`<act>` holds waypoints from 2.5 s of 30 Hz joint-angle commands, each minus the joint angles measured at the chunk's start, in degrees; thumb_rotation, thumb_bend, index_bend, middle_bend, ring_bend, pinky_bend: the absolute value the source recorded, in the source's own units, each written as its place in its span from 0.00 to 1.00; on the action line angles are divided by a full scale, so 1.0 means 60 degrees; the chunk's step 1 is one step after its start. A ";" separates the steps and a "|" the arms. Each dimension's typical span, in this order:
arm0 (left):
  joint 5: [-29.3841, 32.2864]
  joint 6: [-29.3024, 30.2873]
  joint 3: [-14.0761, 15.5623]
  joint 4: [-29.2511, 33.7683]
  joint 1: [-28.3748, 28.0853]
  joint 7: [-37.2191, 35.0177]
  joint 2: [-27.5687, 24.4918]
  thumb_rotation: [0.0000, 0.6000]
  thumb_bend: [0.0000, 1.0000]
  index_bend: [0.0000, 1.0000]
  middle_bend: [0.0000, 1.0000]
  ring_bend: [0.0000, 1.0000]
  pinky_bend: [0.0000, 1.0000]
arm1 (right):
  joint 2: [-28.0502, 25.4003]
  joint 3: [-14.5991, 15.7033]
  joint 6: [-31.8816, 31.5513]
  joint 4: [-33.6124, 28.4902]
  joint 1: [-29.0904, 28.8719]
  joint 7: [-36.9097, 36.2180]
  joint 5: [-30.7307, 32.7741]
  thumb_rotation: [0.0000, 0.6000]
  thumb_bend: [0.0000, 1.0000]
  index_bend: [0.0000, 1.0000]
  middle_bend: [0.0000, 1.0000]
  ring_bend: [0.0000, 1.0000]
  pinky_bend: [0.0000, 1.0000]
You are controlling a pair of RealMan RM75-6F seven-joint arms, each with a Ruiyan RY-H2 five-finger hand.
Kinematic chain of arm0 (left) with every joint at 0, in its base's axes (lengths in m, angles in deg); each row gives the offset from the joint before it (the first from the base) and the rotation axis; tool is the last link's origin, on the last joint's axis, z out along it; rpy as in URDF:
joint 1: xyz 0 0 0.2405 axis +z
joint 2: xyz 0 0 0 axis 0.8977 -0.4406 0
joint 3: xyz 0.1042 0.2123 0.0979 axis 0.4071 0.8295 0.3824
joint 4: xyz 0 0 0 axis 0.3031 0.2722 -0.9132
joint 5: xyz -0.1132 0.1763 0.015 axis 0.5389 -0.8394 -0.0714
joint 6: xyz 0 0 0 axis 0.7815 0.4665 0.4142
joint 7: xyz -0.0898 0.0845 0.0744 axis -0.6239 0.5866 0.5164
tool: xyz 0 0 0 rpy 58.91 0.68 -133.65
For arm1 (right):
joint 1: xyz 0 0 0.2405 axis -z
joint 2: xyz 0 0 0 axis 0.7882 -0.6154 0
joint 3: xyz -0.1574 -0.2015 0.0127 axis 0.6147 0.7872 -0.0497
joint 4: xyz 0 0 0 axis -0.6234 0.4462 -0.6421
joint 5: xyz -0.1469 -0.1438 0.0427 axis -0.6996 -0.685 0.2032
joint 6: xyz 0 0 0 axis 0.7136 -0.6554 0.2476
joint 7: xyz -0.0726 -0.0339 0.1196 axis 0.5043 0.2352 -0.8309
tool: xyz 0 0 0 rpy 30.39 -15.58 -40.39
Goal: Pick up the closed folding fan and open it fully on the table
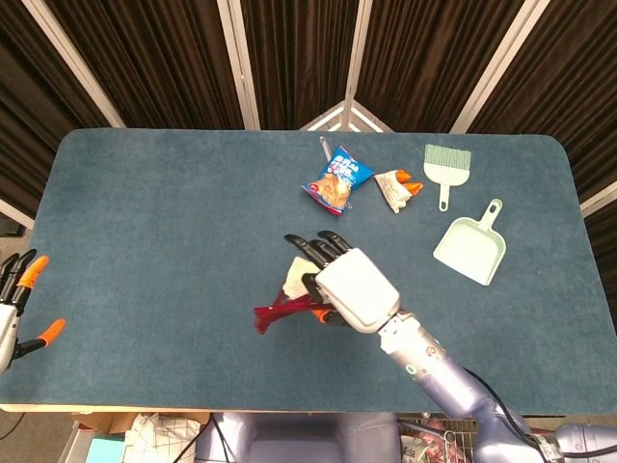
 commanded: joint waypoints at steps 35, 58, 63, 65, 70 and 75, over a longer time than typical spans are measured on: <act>-0.1604 -0.0844 0.0805 0.0512 -0.1142 -0.2825 0.0813 1.00 0.25 0.19 0.05 0.00 0.10 | 0.2853 0.0384 -0.1547 0.0507 -0.3535 0.2415 0.2604 1.00 0.47 0.74 0.13 0.23 0.17; -0.0992 -0.1842 0.0400 0.0861 -0.2079 -0.3251 0.1851 1.00 0.25 0.31 0.09 0.00 0.10 | 0.3177 0.0721 -0.1783 0.0687 -0.3929 0.1932 0.2255 1.00 0.48 0.74 0.13 0.23 0.17; -0.0978 -0.2021 0.0519 0.0783 -0.2177 -0.3414 0.2100 1.00 0.25 0.32 0.10 0.00 0.10 | 0.3134 0.0770 -0.1884 0.0634 -0.3937 0.1908 0.2253 1.00 0.48 0.74 0.13 0.23 0.17; -0.1005 -0.2070 0.0584 0.0750 -0.2213 -0.3512 0.2215 1.00 0.25 0.33 0.10 0.00 0.10 | 0.3104 0.0793 -0.1919 0.0613 -0.3936 0.1893 0.2241 1.00 0.48 0.74 0.13 0.23 0.17; -0.1011 -0.1998 0.0559 0.0634 -0.2284 -0.3809 0.2604 1.00 0.27 0.38 0.12 0.00 0.10 | 0.3035 0.0855 -0.1970 0.0537 -0.3931 0.1855 0.2190 1.00 0.48 0.74 0.13 0.23 0.17; -0.1053 -0.1927 0.0547 0.0427 -0.2365 -0.3990 0.2969 1.00 0.32 0.43 0.13 0.00 0.10 | 0.2926 0.0901 -0.2035 0.0439 -0.3901 0.1799 0.2136 1.00 0.48 0.75 0.13 0.23 0.17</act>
